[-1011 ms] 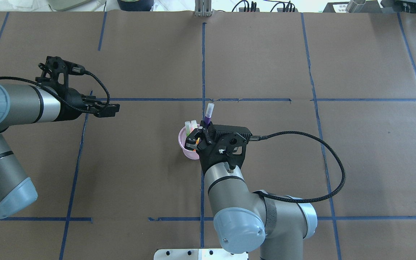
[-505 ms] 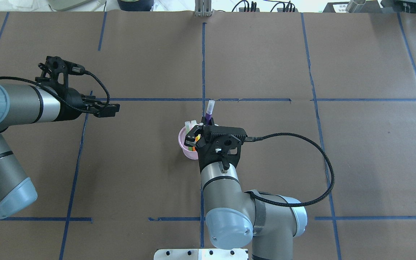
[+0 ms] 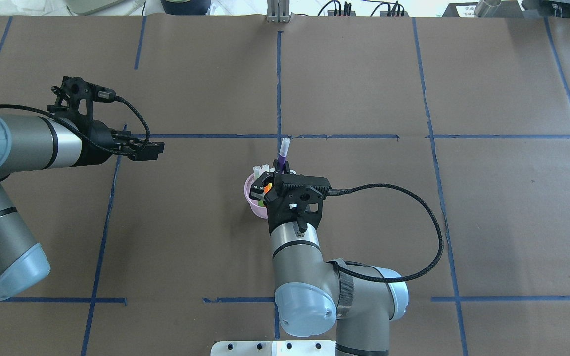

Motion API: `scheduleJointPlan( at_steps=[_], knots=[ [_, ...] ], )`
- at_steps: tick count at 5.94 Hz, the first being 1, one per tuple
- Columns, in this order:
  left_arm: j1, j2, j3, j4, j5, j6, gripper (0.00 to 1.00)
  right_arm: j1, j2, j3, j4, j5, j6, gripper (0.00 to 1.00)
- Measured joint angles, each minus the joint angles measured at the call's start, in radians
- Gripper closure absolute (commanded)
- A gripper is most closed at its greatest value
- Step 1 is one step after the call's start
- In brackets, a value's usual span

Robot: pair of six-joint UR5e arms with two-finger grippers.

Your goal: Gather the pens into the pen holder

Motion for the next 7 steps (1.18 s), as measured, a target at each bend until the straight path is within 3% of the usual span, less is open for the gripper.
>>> scheduleJointPlan(
  at_steps=[1,3,5,7],
  knots=[
    [0.0,0.0,0.002,0.0,0.0,0.0,0.11,0.0,0.001,-0.002,0.002,0.001,-0.004,0.02],
    [-0.006,0.004,0.021,0.014,-0.002,0.013,0.12,0.01,-0.003,0.046,0.01,0.048,-0.106,0.01],
    [-0.061,0.008,0.029,0.205,-0.044,0.154,0.1,0.096,-0.096,0.203,0.009,0.275,-0.171,0.01],
    [-0.151,0.023,0.027,0.43,-0.063,0.358,0.0,0.303,-0.238,0.291,0.009,0.67,-0.209,0.01]
  ],
)
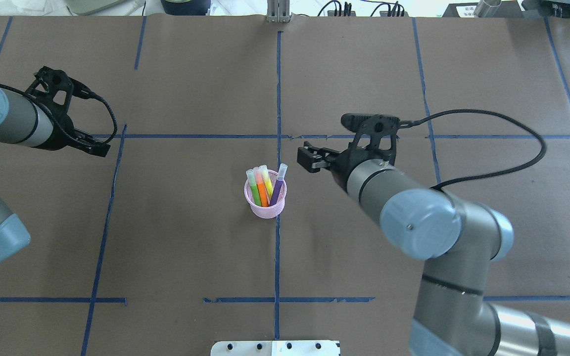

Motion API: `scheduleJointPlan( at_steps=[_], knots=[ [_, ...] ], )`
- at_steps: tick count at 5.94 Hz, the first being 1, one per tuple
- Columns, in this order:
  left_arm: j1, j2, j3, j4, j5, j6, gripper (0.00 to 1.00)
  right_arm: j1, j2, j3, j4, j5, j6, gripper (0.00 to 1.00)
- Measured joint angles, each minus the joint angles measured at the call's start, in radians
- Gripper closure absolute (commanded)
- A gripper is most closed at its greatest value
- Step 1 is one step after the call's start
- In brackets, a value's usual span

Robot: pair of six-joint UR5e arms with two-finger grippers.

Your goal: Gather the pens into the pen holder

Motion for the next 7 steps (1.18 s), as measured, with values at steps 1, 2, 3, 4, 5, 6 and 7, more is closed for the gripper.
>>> scheduleJointPlan(
  at_steps=[1,2,3,4,5,6,7],
  knots=[
    [-0.075,0.003,0.004,0.071,-0.04,0.092,0.0,0.146,-0.06,0.009,-0.003,0.237,-0.071,0.01],
    [-0.193,0.019,0.01,0.117,-0.159,0.172,0.0,0.316,-0.123,-0.009,-0.01,0.48,-0.197,0.01],
    [-0.317,0.063,0.013,0.143,-0.305,0.219,0.0,0.481,-0.177,-0.062,-0.025,0.681,-0.371,0.01],
    [-0.406,0.101,0.014,0.168,-0.393,0.237,0.0,0.624,-0.209,-0.136,-0.057,0.821,-0.555,0.01],
    [-0.465,0.119,0.02,0.205,-0.427,0.284,0.0,0.765,-0.223,-0.219,-0.101,0.943,-0.732,0.01],
    [-0.52,0.122,0.047,0.247,-0.441,0.385,0.0,0.886,-0.231,-0.307,-0.144,1.03,-0.902,0.01],
    [-0.565,0.119,0.104,0.278,-0.453,0.467,0.0,0.972,-0.235,-0.409,-0.17,1.063,-1.054,0.01]
  ],
)
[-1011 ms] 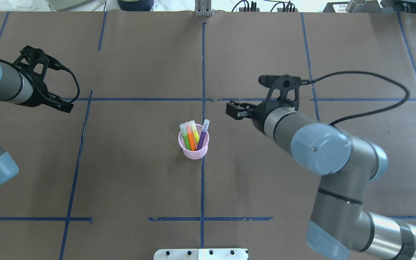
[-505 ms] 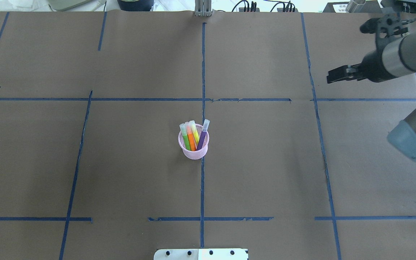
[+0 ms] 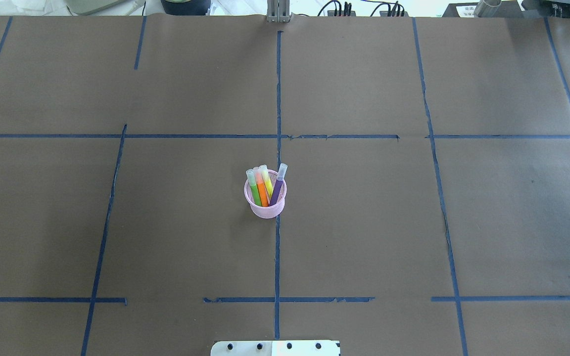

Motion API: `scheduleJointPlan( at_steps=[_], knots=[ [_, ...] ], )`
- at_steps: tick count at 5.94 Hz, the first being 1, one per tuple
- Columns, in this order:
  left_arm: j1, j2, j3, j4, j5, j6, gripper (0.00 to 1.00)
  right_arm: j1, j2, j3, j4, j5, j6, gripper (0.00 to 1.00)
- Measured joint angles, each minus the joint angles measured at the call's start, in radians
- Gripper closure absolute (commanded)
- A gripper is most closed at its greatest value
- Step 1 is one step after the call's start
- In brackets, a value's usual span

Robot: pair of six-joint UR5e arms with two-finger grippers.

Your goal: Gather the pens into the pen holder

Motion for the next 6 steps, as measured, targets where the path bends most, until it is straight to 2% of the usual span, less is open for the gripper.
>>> scheduleJointPlan(
  at_steps=[1,2,4,6],
  knots=[
    [-0.02,0.002,0.062,0.011,-0.007,0.033,0.0,0.048,0.001,-0.086,-0.011,-0.001,-0.091,0.01],
    [-0.031,0.013,0.097,0.014,-0.031,0.042,0.0,0.067,-0.002,-0.129,-0.015,-0.022,-0.126,0.01],
    [-0.05,0.017,0.102,0.016,-0.105,0.021,0.0,0.082,-0.041,-0.115,-0.011,-0.046,-0.138,0.01],
    [-0.054,0.026,0.09,0.009,-0.115,0.013,0.0,0.092,-0.072,-0.087,-0.009,-0.046,-0.139,0.01]
  ],
)
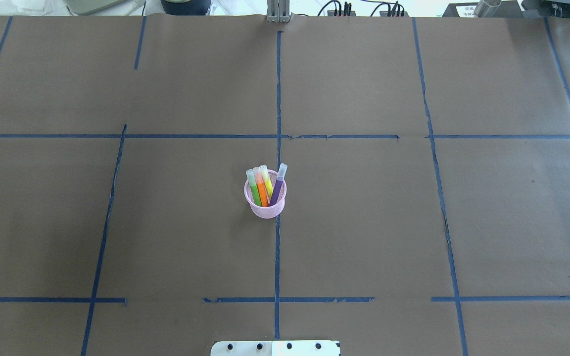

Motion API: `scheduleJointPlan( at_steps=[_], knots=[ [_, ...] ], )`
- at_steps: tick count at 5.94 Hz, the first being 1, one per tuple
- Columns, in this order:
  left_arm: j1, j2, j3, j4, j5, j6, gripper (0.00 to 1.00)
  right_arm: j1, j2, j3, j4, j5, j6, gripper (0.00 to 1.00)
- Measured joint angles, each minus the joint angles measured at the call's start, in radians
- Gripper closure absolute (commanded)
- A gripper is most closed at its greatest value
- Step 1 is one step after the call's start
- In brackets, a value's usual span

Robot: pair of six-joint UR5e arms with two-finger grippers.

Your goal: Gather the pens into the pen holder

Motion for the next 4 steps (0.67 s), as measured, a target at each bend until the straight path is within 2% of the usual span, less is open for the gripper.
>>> scheduleJointPlan(
  at_steps=[4],
  knots=[
    [-0.001,0.009,-0.032,-0.002,0.029,-0.043,0.0,0.022,-0.091,0.038,0.001,-0.006,-0.1,0.0]
  ],
)
